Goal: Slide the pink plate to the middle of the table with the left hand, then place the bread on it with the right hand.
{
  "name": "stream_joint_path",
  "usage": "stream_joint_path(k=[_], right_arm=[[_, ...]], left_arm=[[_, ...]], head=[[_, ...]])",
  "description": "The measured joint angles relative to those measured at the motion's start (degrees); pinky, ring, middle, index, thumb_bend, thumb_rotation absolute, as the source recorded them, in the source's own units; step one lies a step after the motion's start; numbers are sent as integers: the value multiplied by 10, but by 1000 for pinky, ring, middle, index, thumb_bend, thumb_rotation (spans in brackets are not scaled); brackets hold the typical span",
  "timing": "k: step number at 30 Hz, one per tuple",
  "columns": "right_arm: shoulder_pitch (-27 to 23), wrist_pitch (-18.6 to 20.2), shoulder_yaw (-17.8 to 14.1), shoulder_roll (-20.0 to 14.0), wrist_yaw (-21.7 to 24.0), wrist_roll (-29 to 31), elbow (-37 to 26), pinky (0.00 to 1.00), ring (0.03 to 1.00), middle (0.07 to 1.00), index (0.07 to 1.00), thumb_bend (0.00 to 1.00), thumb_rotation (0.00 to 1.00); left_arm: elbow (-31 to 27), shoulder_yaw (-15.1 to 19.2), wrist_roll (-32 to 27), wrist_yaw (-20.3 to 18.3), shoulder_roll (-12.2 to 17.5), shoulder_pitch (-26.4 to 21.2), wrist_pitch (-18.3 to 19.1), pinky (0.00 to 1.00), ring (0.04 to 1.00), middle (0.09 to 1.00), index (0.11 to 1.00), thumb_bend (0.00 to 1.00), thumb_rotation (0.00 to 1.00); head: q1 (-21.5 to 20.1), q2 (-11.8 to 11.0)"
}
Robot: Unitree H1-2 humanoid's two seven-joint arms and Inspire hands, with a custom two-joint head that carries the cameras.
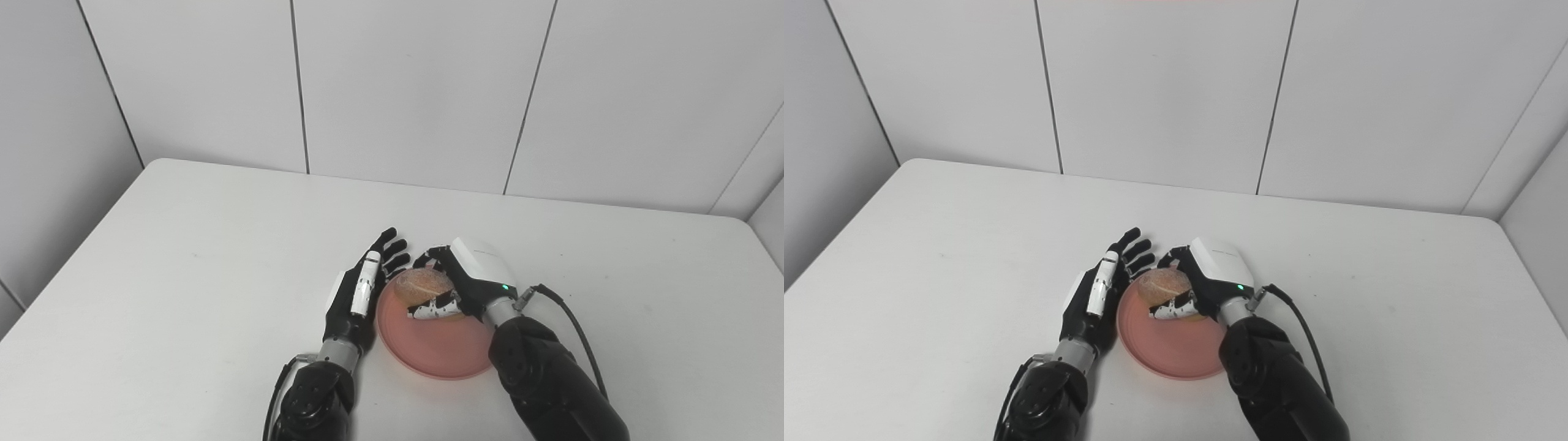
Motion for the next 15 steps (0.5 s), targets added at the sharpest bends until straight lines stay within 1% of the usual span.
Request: stream_joint_path(k=[4,5,7,12,15], right_arm=[[1,1,3,-2,8,-6,-5,235,323,419,563,508,152],[1,1,4,-2,10,-7,-7,228,316,412,519,505,148],[2,2,6,-4,15,-11,-10,224,312,409,495,505,146],[5,5,12,-8,36,-25,-27,222,313,410,489,511,152],[9,5,12,-8,41,-30,-36,241,337,434,489,515,159]], left_arm=[[0,0,0,0,0,0,1,829,858,870,863,351,1000],[0,1,0,-1,0,0,1,828,857,868,861,353,1000],[-1,1,-3,-1,0,0,1,826,855,865,858,355,1000],[-1,1,-4,-1,0,0,2,816,842,853,842,356,997],[-1,2,-5,-1,0,0,2,819,851,859,843,351,994]], head=[[-1,2],[-2,2],[-3,2],[-4,3],[-5,3]])
